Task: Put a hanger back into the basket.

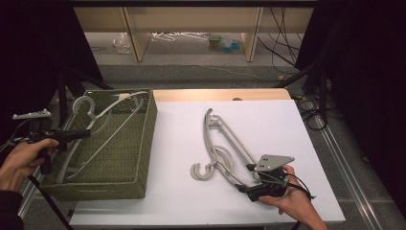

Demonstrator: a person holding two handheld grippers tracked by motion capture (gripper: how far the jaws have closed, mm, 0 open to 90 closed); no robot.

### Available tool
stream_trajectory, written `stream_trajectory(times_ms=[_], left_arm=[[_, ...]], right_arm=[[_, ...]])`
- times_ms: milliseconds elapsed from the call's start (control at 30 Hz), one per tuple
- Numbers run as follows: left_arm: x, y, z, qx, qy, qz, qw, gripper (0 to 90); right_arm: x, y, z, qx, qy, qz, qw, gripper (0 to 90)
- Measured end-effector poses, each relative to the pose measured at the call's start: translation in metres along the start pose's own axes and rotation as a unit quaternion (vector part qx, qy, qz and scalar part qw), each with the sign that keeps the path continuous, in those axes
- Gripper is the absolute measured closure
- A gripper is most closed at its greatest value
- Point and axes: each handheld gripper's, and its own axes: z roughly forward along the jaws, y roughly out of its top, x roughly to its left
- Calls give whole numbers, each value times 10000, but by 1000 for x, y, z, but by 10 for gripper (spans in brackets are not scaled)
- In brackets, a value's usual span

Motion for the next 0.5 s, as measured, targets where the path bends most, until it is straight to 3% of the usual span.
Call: stream_trajectory(times_ms=[233,267,433,500], left_arm=[[3,-4,12,227,217,-65,9995,792],[2,-4,18,358,354,-40,9987,792],[3,-7,28,541,438,-55,9976,791],[3,-10,34,682,639,-50,9956,788]], right_arm=[[1,0,0,23,55,-10,10000,253],[1,0,0,12,39,-4,10000,253],[0,0,1,13,15,-1,10000,253],[0,-1,1,29,27,16,10000,254]])
